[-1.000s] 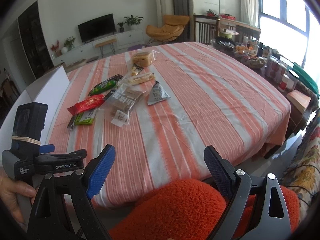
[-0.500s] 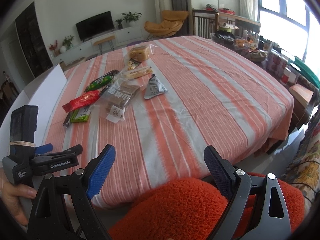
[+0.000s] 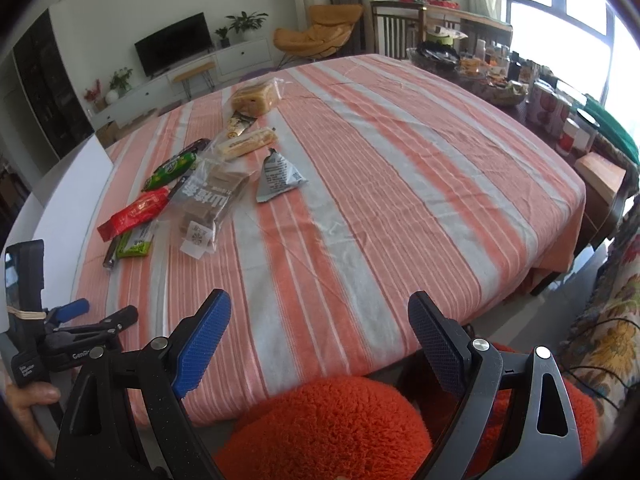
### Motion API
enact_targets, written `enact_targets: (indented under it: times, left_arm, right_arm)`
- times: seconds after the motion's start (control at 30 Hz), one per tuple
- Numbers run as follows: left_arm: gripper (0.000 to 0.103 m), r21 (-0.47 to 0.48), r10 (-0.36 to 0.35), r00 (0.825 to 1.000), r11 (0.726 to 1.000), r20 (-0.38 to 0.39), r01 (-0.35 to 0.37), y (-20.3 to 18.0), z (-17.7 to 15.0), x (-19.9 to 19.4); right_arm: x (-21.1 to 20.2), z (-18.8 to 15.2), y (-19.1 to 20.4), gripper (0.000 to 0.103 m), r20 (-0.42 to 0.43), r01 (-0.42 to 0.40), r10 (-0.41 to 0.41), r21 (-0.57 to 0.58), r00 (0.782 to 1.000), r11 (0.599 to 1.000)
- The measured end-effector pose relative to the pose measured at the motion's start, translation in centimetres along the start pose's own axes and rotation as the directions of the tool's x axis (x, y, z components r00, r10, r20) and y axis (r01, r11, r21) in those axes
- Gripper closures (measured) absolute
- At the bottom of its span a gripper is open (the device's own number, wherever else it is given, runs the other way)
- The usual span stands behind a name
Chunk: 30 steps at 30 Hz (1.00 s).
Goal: Organize snacks
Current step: 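Move the left tool toward the brown-wrapped chocolate bar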
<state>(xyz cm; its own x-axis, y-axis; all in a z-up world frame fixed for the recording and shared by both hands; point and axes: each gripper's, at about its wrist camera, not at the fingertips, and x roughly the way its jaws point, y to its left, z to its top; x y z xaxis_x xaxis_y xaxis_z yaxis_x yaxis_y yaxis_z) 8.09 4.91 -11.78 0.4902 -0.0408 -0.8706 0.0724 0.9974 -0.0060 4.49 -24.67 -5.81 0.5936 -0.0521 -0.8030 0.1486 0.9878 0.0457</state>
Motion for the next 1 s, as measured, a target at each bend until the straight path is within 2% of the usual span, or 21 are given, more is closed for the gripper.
enact_targets:
  times: [0.13, 0.23, 0.37, 0.5, 0.63, 1.0]
  left_arm:
    - [0.0, 0.001, -0.001, 0.999, 1.0, 0.035, 0.001, 0.0, -0.2, -0.1]
    - [0.0, 0.0, -0.001, 0.999, 1.0, 0.04, 0.001, 0.1, -0.2, -0.1]
    - [0.0, 0.006, -0.005, 0.999, 1.0, 0.048, 0.004, 0.1, -0.1, 0.0]
    - [0.0, 0.008, -0.006, 0.999, 1.0, 0.052, 0.006, 0.1, -0.1, 0.0]
    - [0.0, -0.003, 0.0, 0.999, 1.0, 0.047, 0.0, 0.1, 0.1, 0.2]
    - [0.0, -0.016, 0.006, 0.998, 1.0, 0.059, -0.005, 0.2, 0.3, 0.4]
  right_arm:
    - [5.8, 4.2, -2.0, 0.011, -0.055, 0.101, -0.103, -0.026, 0.993, 0.995]
    - [10.4, 7.2, -4.2, 0.011, -0.095, 0.126, -0.123, 0.028, 0.988, 0.992]
    - [14.6, 10.3, -6.4, 0.011, -0.081, 0.165, -0.158, 0.091, 0.984, 0.982]
    - [16.6, 12.7, -6.8, 0.009, -0.008, 0.163, -0.163, 0.104, 0.987, 0.981]
    - [18.3, 14.7, -7.0, 0.004, -0.009, 0.134, -0.134, 0.076, 0.991, 0.988]
    - [18.3, 14.7, -6.8, 0.004, -0.007, 0.131, -0.131, 0.073, 0.991, 0.989]
